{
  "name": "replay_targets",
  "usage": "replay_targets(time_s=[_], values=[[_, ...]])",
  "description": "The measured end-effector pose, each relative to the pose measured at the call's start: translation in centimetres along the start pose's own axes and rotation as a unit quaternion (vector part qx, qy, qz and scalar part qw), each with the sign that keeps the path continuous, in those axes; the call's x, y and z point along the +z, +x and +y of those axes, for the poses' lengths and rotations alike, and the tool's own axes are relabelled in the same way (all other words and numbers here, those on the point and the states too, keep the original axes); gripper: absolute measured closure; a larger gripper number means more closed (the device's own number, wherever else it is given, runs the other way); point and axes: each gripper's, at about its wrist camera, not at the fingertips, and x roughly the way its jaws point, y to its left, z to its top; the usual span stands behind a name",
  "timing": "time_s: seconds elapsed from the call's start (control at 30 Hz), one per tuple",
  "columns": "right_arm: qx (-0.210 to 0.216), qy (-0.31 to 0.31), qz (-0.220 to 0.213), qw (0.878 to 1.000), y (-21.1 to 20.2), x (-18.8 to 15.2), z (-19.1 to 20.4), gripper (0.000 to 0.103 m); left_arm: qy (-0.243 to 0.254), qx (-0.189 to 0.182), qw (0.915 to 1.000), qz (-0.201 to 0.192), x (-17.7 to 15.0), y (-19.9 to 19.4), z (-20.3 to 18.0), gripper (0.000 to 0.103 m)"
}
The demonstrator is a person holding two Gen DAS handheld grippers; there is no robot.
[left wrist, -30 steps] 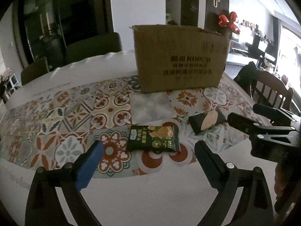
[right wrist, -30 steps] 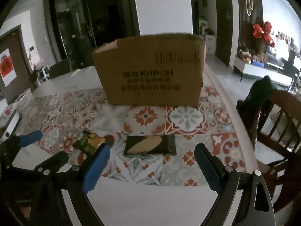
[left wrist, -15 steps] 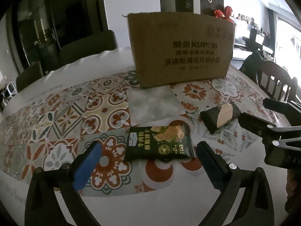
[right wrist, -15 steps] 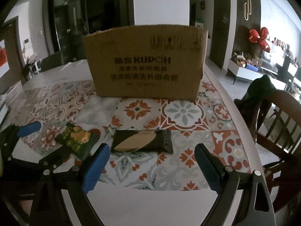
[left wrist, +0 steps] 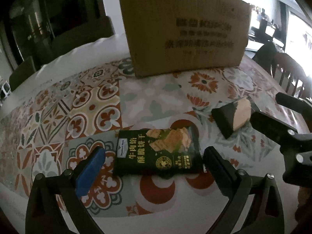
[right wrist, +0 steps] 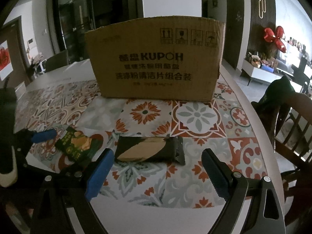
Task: Organize snacks
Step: 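Grasp the green snack bag with the left tool while the right tool grasps the dark biscuit packet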
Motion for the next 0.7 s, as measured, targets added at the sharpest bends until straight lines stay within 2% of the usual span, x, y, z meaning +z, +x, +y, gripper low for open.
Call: replay_targets(time_s=[0.1,0.17,0.47,0.53,0.7], values=[[-0.001,-0.003,0.0,1.0,0.2,0.1,0.1,0.011,-0.03,-0.019,0.9994,0.007,-0.1,0.3,0.7,0.004],[0.002,-0.007,0.003,1.0,0.5,0.1,0.3,0.011,-0.033,-0.014,0.9994,-0.001,0.0,0.1,0.7,0.02],[0.01,-0.006,0.01,1.0,1.1,0.5,0.3,0.011,-0.035,-0.015,0.9992,-0.01,-0.2,-0.3,0.7,0.031],[0.005,-0.01,0.013,1.0,1.4,0.5,0.4,0.011,-0.038,-0.016,0.999,-0.014,-0.3,-0.6,0.8,0.038],[0.008,-0.02,0.014,1.0,1.9,0.6,0.7,0.011,-0.037,-0.012,0.9988,-0.03,-0.2,-1.6,0.8,0.039]])
